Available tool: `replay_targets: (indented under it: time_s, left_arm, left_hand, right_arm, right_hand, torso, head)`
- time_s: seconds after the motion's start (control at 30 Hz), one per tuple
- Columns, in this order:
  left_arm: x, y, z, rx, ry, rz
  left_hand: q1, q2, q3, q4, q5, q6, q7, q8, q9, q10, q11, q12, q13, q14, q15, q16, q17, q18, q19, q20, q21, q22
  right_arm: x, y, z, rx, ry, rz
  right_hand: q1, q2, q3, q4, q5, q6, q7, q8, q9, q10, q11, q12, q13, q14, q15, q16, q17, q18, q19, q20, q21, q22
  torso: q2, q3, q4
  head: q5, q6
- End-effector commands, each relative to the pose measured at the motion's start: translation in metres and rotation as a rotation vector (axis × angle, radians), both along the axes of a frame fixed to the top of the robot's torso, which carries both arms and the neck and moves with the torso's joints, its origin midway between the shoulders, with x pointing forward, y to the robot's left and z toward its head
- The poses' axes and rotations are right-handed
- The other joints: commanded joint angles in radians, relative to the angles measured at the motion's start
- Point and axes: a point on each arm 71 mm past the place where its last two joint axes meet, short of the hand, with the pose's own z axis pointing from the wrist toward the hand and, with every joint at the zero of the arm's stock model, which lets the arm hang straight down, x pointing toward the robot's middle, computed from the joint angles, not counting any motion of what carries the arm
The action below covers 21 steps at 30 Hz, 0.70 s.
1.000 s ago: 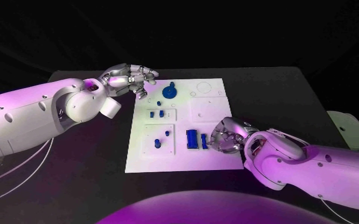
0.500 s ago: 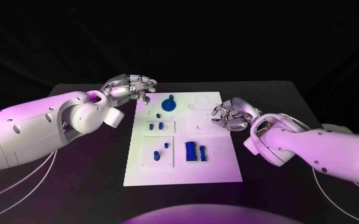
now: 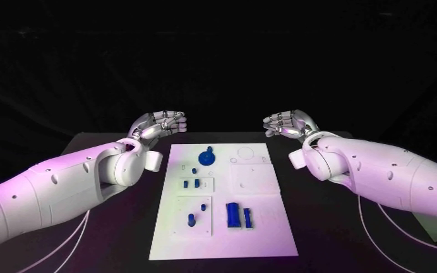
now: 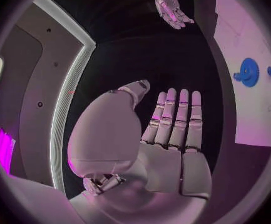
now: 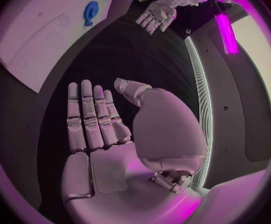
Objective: Assemble the parts on the task board
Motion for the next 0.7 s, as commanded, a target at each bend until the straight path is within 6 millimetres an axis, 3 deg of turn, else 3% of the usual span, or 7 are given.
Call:
replay_targets:
  time_s: [0.03,0.07,0.1,0.3,0.33,0.43,0.7]
  left_arm:
    - [0.006,0.007,-0.003,-0.046,-0.046,0.131]
    - [0.007,0.007,-0.005,-0.048,-0.045,0.139]
    - [0.004,0.002,-0.006,-0.01,-0.007,0.048]
    - [0.001,-0.003,-0.006,-0.001,-0.008,0.06]
    - [-0.001,-0.005,-0.005,0.001,-0.009,0.064]
    - [-0.006,-0.011,-0.005,0.013,-0.012,0.08]
    - [-0.032,-0.038,0.0,0.064,-0.03,0.156]
  left_hand:
    - [0.003,0.009,-0.012,0.002,-0.013,0.013,0.004,-0.008,-0.006,0.016,0.003,-0.021,-0.001,-0.001,0.0,-0.031,-0.011,0.012,-0.004,0.001,-0.001,-0.036]
    - [0.004,0.01,-0.015,0.002,-0.013,0.013,0.003,-0.011,-0.008,0.015,0.002,-0.029,-0.001,-0.007,-0.002,-0.042,-0.016,0.013,-0.004,0.0,-0.001,-0.045]
    - [-0.406,0.178,-0.431,-0.196,-0.203,-0.764,-0.19,-0.353,-0.265,-0.935,-0.153,-0.233,-0.064,-0.757,-0.154,-0.419,-0.179,-0.171,-0.689,-0.268,-0.064,-0.748]
    - [-0.558,0.178,-0.431,-0.196,-0.203,-0.764,-0.19,-0.353,-0.265,-0.935,-0.153,-0.233,-0.064,-0.757,-0.154,-0.419,-0.179,-0.171,-0.689,-0.268,-0.064,-0.748]
    - [-0.587,0.178,-0.431,-0.196,-0.203,-0.764,-0.19,-0.353,-0.265,-0.935,-0.153,-0.233,-0.064,-0.757,-0.154,-0.419,-0.179,-0.171,-0.689,-0.268,-0.064,-0.748]
    - [-1.352,0.178,-0.431,-0.196,-0.203,-0.764,-0.19,-0.353,-0.265,-0.935,-0.153,-0.233,-0.064,-0.757,-0.154,-0.419,-0.179,-0.171,-0.689,-0.268,-0.064,-0.748]
    - [-1.352,0.178,-0.431,-0.196,-0.203,-0.764,-0.19,-0.353,-0.265,-0.935,-0.153,-0.233,-0.064,-0.757,-0.154,-0.419,-0.179,-0.171,-0.689,-0.268,-0.064,-0.748]
  right_arm:
    - [0.006,0.006,0.002,0.154,-0.02,0.062]
    - [0.008,0.006,0.001,0.157,-0.021,0.063]
    - [0.006,0.003,0.0,0.045,-0.007,0.007]
    - [0.001,0.008,0.0,0.07,-0.012,-0.005]
    - [-0.001,0.009,0.0,0.08,-0.014,-0.01]
    - [-0.009,0.016,0.0,0.115,-0.021,-0.029]
    - [-0.047,0.04,0.007,0.249,-0.035,-0.117]
  right_hand:
    - [-0.011,0.008,-0.016,-0.011,0.005,0.0,0.006,-0.005,-0.021,0.017,0.003,-0.026,-0.043,0.008,0.004,-0.033,-0.017,0.006,-0.006,0.004,-0.003,-0.05]
    - [-0.014,0.011,-0.021,-0.013,0.007,-0.001,0.007,-0.006,-0.027,0.019,0.004,-0.033,-0.054,0.007,0.006,-0.043,-0.022,0.006,-0.01,0.006,-0.003,-0.065]
    - [-0.374,0.187,-0.633,-0.005,-0.144,-0.918,-0.208,-0.118,-0.547,-0.296,-0.165,-0.116,-0.232,-0.979,-0.127,-0.299,-0.398,-0.178,-0.869,-0.243,-0.066,-0.651]
    - [-0.517,0.187,-0.633,-0.005,-0.144,-0.918,-0.208,-0.118,-0.547,-1.013,-0.165,-0.116,-0.232,-0.979,-0.127,-0.299,-0.398,-0.178,-0.869,-0.243,-0.066,-0.651]
    - [-1.229,0.187,-0.633,-0.005,-0.144,-0.918,-0.208,-0.118,-0.547,-1.013,-0.165,-0.116,-0.232,-0.979,-0.127,-0.299,-0.398,-0.178,-0.869,-0.243,-0.066,-0.651]
    - [-1.229,0.187,-0.633,-0.005,-0.144,-0.918,-0.208,-0.118,-0.547,-1.013,-0.165,-0.116,-0.232,-0.979,-0.127,-0.299,-0.398,-0.178,-0.869,-0.243,-0.066,-0.651]
    - [-1.229,0.187,-0.633,-0.005,-0.144,-0.918,-0.208,-0.118,-0.547,-1.013,-0.165,-0.116,-0.232,-0.979,-0.127,-0.299,-0.398,-0.178,-0.869,-0.243,-0.066,-0.651]
  torso:
    - [-0.011,0.0048,0.0059]
    - [-0.012,0.0054,0.0073]
    - [-0.005,0.002,0.0025]
    - [-0.01,0.0069,0.0111]
    - [-0.012,0.0087,0.0142]
    - [-0.017,0.0137,0.0231]
    - [-0.02,0.0168,0.0285]
  head:
    - [0.006,0.029]
    - [0.007,0.03]
    - [0.004,0.017]
    - [0.003,0.035]
    - [0.002,0.041]
    - [0.001,0.06]
    - [0.0,0.071]
